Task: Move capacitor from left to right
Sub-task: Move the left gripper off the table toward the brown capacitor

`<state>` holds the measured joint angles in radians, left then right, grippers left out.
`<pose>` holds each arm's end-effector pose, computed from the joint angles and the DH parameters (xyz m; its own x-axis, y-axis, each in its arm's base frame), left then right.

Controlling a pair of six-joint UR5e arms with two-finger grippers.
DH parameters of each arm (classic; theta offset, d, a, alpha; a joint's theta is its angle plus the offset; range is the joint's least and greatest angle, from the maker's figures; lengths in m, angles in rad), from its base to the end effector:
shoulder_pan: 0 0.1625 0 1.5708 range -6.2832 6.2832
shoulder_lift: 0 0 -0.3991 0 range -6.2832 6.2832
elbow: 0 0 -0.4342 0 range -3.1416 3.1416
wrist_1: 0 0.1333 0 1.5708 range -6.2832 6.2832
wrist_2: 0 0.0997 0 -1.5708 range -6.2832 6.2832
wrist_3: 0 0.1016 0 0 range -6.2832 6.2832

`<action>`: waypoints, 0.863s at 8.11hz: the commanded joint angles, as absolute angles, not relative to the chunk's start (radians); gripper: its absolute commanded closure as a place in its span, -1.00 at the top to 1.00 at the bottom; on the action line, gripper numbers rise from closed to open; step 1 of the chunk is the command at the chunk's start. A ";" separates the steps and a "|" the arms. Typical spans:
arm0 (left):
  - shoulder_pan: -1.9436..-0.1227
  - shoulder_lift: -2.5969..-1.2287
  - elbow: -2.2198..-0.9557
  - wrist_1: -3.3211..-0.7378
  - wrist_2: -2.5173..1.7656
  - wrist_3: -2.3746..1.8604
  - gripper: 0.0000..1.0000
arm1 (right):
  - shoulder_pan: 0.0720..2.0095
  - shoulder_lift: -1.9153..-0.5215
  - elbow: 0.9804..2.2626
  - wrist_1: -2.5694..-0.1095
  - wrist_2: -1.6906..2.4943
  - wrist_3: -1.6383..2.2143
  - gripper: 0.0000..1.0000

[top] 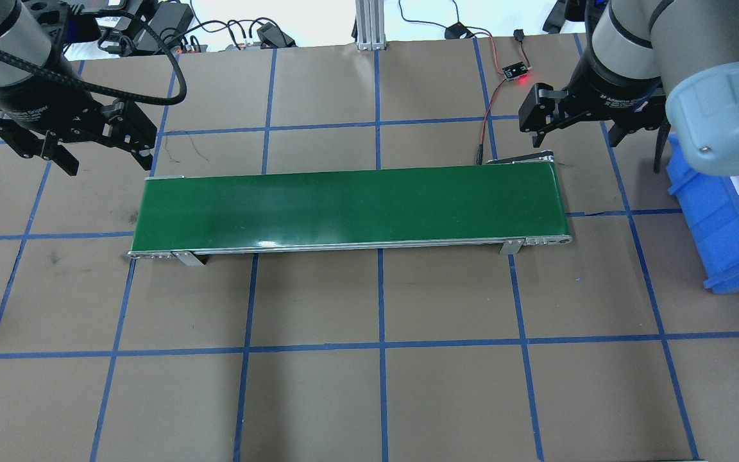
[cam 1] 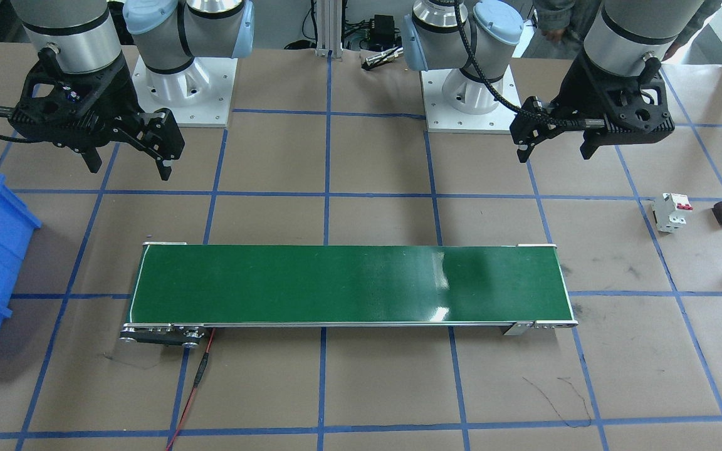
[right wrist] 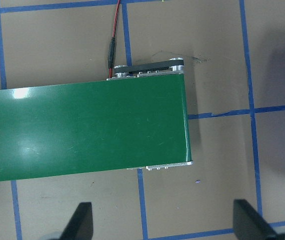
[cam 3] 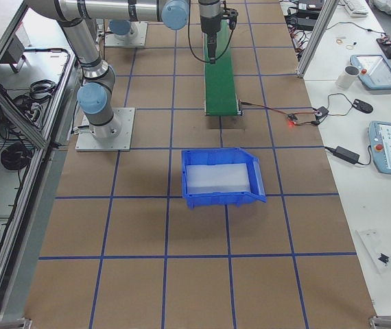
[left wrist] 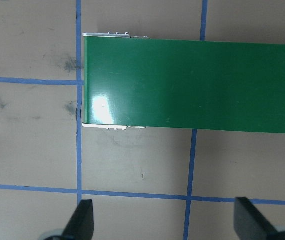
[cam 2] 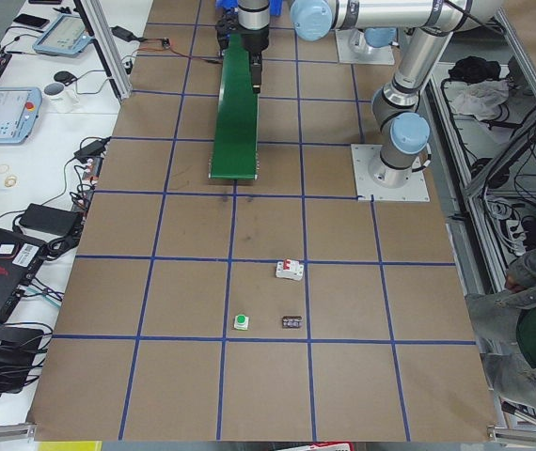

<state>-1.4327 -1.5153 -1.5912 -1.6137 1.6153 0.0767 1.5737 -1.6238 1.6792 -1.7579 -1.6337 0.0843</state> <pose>-0.0573 -0.5236 0.4739 -0.9972 -0.0609 -0.0438 -0.0614 0.9980 0.0112 0.1284 -0.5242 0.4496 -0.9947 0.0888 0.0510 0.0812 0.9874 -0.1361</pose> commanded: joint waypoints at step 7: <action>-1.375 -1.525 -1.594 -1.592 1.644 0.124 1.00 | 1.574 -1.624 1.683 -1.761 -1.614 0.092 1.00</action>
<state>-1.4175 -1.5196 -1.5927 -1.6061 1.6216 0.0938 1.5739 -1.6243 1.6811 -1.7602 -1.6208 0.0883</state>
